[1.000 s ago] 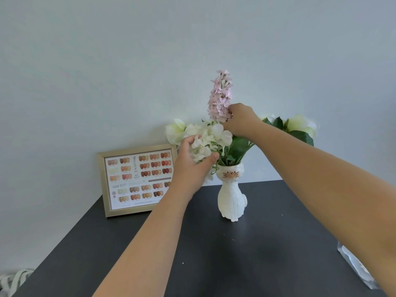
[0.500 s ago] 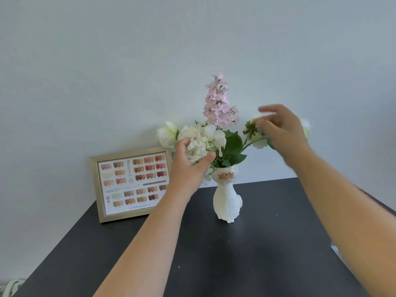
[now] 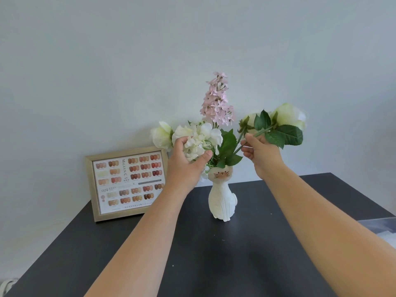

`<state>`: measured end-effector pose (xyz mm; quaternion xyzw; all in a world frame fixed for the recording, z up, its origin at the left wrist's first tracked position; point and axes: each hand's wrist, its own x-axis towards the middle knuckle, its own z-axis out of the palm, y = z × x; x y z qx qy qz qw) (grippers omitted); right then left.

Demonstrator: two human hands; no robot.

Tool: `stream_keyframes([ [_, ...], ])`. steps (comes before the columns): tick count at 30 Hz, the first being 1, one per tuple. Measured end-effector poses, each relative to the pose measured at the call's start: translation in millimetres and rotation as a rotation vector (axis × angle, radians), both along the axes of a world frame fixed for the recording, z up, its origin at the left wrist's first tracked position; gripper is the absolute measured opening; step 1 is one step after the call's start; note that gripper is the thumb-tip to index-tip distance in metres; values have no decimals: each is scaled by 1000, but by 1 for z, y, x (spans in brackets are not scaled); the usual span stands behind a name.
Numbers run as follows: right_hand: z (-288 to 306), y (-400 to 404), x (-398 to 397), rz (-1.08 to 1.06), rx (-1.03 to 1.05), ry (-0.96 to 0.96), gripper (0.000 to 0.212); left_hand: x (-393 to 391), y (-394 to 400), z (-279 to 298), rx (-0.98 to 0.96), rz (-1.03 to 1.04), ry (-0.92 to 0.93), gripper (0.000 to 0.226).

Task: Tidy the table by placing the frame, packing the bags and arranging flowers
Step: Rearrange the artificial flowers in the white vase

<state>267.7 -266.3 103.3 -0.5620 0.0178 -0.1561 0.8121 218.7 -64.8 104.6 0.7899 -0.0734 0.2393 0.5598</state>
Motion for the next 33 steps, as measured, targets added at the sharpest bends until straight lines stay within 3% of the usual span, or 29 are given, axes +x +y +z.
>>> stream_keyframes([
  [4, 11, -2, -19, -124, -170, -200, 11, 0, 0, 4, 23, 28, -1, 57],
  [13, 84, -16, -76, -169, -112, -541, 7, -1, -1, 4, -24, 13, 14, 48],
  [23, 51, 17, -67, -83, -161, -409, 11, 2, -1, 3, -47, 9, 26, 58],
  [33, 50, 10, -66, -156, -213, -371, 13, 3, 3, 3, -70, 9, 42, 61],
])
